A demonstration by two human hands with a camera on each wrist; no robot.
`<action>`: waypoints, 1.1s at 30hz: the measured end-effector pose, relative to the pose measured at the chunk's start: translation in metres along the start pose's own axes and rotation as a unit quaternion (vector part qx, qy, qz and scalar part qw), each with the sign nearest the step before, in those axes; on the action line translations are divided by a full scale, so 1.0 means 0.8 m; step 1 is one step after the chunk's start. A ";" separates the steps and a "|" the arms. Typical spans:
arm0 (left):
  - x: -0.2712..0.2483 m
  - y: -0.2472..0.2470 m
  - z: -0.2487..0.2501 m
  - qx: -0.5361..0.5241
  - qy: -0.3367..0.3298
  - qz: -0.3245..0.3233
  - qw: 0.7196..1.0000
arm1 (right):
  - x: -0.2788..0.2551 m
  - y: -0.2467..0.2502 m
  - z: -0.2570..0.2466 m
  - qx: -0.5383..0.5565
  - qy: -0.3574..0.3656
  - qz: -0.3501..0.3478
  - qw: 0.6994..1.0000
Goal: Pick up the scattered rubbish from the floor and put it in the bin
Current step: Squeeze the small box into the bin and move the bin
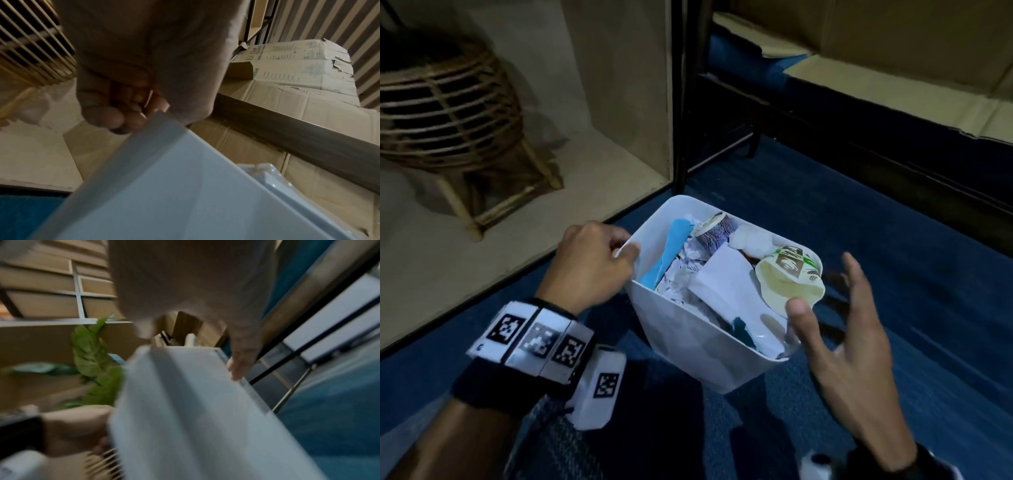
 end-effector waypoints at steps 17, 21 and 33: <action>-0.039 -0.008 -0.009 0.027 0.098 -0.061 0.993 | 0.031 -0.019 0.002 -0.143 -0.009 -0.141 0.979; -0.047 0.006 -0.008 0.068 0.137 -0.140 0.978 | 0.070 -0.016 -0.004 -0.163 0.006 -0.212 0.964; -0.095 0.010 0.012 0.084 0.203 -0.144 0.965 | 0.070 -0.013 -0.013 -0.217 -0.061 -0.241 0.944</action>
Point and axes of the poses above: each hand's wrist, its own x-axis towards the middle knuckle, its own y-axis out of the back of the hand, z = x × y, the point moved 3 cm from there along x, towards the middle knuckle
